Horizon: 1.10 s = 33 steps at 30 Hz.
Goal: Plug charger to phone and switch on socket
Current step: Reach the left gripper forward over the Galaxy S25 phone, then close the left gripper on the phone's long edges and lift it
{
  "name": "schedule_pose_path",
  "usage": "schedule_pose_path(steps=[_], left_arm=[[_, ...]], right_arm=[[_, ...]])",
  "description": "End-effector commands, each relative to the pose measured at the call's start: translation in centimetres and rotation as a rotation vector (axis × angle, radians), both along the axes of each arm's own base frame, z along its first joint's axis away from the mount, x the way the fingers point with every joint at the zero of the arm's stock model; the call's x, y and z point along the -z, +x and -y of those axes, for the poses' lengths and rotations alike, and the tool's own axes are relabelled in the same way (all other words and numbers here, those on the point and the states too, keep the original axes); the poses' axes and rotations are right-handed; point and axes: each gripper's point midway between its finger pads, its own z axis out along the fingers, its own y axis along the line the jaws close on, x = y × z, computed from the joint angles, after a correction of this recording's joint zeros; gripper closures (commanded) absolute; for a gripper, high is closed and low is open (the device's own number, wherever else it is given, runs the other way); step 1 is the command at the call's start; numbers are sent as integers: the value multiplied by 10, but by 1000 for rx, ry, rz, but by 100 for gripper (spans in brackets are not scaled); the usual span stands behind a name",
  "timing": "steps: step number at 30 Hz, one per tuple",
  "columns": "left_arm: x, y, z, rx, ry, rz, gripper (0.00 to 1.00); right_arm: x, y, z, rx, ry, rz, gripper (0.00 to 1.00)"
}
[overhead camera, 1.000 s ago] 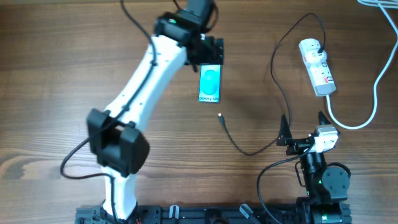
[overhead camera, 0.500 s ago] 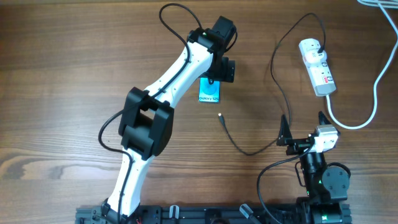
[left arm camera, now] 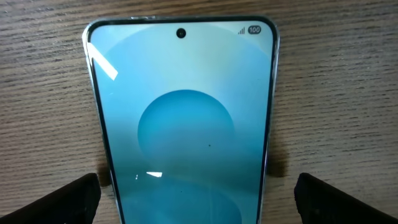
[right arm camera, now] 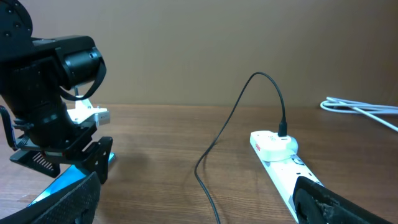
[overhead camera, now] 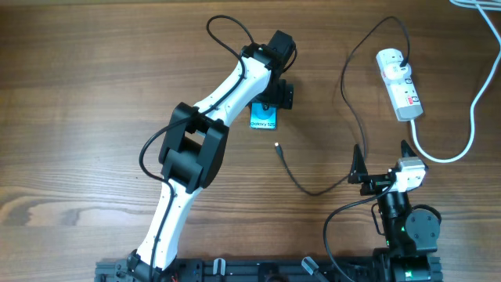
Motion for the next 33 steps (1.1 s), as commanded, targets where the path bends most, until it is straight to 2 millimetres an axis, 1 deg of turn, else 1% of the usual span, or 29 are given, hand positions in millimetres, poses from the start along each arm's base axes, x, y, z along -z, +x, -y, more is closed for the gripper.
schedule_pose_path(steps=[1, 2, 8, 11, 14, 16, 17, 19, 22, 23, 25, 27, 30, 32, 33], left_arm=[[7, -2, -5, -13, 11, -14, 0], [8, -4, -6, -13, 15, -20, 2], [12, -9, -4, -3, 23, -32, 5], [12, -10, -4, -9, 22, -33, 9], [12, -13, -1, 1, 30, -34, 8], [12, -11, -6, -21, 69, -14, 8], [12, -11, -7, -21, 71, -14, 5], [12, -13, -7, -21, 74, -21, 5], [12, -15, -8, -20, 75, -29, 9], [12, -15, -8, -21, 75, -29, 13], [12, -15, -8, -21, 75, -29, 16], [12, -15, -8, -21, 76, -29, 16], [12, -15, -8, -21, 77, -31, 19], [12, -17, -9, -21, 82, -38, 23], [13, -18, -10, -21, 83, -40, 23]], right_arm=[[-1, 0, -1, -5, 12, 6, 1], [-1, 0, -1, -5, 12, 6, 0], [-1, 0, -1, -5, 12, 6, 0], [-1, 0, -1, -5, 12, 6, 0], [-1, 0, -1, -5, 12, 6, 1], [-1, 0, -1, -5, 12, 6, 0], [-1, 0, -1, -5, 12, 6, 0], [-1, 0, -1, -5, 12, 6, 0], [-1, 0, -1, -5, 12, 6, 0], [-1, 0, -1, -5, 12, 6, 1], [-1, 0, -1, -5, 12, 6, 0], [-1, 0, -1, -5, 12, 6, 0], [-1, 0, -1, -5, 12, 6, 0], [-1, 0, -1, -5, 13, 6, 0], [-1, 0, -1, -5, 13, 6, 0]])
